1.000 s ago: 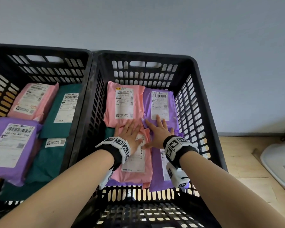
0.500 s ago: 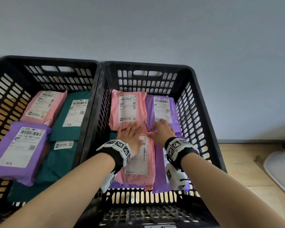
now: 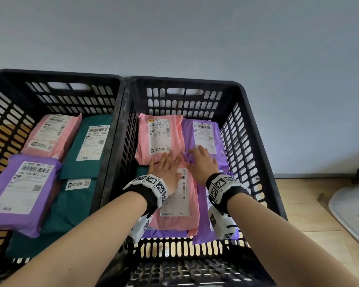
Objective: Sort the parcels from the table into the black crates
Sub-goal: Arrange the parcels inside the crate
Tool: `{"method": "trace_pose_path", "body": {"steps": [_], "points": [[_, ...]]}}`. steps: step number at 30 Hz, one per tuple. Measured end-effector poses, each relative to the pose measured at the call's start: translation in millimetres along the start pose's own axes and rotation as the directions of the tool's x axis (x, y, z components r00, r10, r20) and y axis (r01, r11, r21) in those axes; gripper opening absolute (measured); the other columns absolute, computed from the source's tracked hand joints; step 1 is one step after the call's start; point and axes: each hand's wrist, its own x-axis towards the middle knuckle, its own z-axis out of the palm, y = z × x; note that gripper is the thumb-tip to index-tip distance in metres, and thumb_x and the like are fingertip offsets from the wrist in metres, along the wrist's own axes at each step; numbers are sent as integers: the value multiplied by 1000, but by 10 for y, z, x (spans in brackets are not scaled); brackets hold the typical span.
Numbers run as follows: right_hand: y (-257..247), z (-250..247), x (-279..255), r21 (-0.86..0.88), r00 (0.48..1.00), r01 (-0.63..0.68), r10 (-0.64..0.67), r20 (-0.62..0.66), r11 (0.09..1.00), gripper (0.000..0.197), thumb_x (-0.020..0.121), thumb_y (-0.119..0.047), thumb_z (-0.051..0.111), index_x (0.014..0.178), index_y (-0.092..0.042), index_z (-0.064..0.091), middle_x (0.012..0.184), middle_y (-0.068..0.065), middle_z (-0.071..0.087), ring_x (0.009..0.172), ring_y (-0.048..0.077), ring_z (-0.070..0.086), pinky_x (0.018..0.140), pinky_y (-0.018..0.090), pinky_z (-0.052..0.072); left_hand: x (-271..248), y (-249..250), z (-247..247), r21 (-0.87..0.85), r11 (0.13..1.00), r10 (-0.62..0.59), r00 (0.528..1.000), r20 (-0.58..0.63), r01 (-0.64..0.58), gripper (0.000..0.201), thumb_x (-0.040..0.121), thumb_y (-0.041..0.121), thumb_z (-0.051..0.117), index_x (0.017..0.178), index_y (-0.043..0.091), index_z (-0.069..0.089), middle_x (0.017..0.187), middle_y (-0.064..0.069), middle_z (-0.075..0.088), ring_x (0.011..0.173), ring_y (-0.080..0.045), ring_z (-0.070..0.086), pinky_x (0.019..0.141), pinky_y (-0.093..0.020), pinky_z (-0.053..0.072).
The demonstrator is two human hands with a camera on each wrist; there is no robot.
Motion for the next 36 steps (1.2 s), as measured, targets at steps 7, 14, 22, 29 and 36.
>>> {"method": "trace_pose_path", "body": {"steps": [7,14,22,29,36], "points": [[65,42,-88,-156,983,12,17,184,988,58,101,-48,24,151,-39,-4,159,3,-18,146,23,-16,116,48,-6,13,10,15,13,1000,-17,1000,26,17,58,101,43,16,150,28,-12,157,2,-21,145,-16,-18,114,-49,-11],[8,-75,-93,-17,992,-34,36,121,999,63,100,-35,37,152,-34,1,160,6,-10,147,23,-9,118,48,-3,-104,14,-99,-54,998,-23,999,32,25,60,101,40,19,149,27,-15,157,1,-21,145,-16,-17,117,-48,-10],[-32,-170,-221,16,995,-53,51,83,998,65,98,-36,42,152,-30,7,160,7,-2,148,25,1,119,50,9,-260,39,-211,-58,998,-28,1000,12,29,59,101,42,16,150,28,-15,157,2,-21,145,-17,-17,116,-47,-10],[-121,-322,-374,61,997,-21,17,69,998,66,97,-33,48,152,-25,13,160,10,4,147,27,11,117,48,20,-508,65,-330,-106,992,-72,997,27,75,60,101,41,19,151,27,-11,157,2,-22,145,-15,-17,117,-50,-7],[-318,-689,-640,80,997,62,-65,30,995,63,99,-34,45,152,-18,16,160,10,9,141,26,30,110,33,29,-958,263,-855,-160,984,-87,995,-37,80,65,102,32,29,150,21,-13,156,-6,-23,144,-21,-19,115,-40,-11]]}}
